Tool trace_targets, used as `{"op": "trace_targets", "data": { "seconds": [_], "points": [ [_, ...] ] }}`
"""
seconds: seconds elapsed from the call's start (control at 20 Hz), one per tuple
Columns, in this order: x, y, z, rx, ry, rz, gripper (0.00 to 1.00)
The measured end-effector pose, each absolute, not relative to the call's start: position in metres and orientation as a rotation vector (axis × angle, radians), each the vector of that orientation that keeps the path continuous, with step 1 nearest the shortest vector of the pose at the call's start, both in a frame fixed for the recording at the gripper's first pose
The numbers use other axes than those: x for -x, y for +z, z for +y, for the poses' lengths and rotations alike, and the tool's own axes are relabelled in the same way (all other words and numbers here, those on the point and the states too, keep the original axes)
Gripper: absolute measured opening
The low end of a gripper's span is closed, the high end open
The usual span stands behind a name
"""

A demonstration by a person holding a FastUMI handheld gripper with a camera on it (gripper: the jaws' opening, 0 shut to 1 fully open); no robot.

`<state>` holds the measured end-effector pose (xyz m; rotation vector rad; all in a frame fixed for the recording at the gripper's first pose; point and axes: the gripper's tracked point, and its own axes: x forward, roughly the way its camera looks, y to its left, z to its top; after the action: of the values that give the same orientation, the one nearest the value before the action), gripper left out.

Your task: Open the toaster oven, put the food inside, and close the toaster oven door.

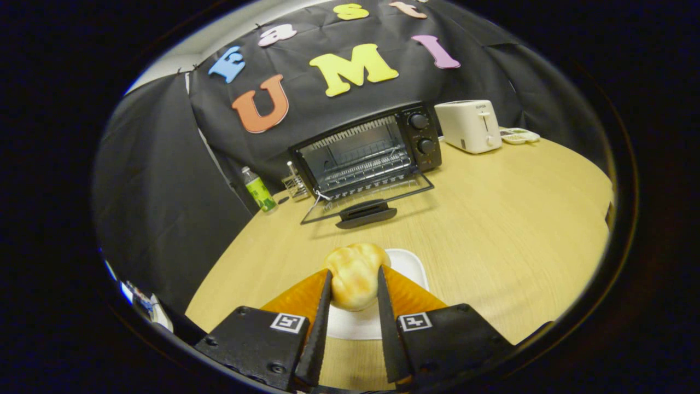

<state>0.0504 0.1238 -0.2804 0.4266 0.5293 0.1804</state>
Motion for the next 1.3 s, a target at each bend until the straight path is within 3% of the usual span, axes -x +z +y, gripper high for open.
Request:
{"op": "trace_targets", "data": {
  "seconds": [0.2, 0.5, 1.0, 1.3],
  "points": [
    [-0.076, -0.245, 0.122, -0.491, 0.197, 0.505, 0.47],
    [-0.175, -0.21, 0.119, -0.493, 0.198, 0.457, 0.47],
    [-0.344, -0.253, 0.119, -0.451, 0.093, 0.452, 0.47],
    [-0.401, -0.27, 0.132, -0.412, 0.049, 0.445, 0.48]
  ]
}}
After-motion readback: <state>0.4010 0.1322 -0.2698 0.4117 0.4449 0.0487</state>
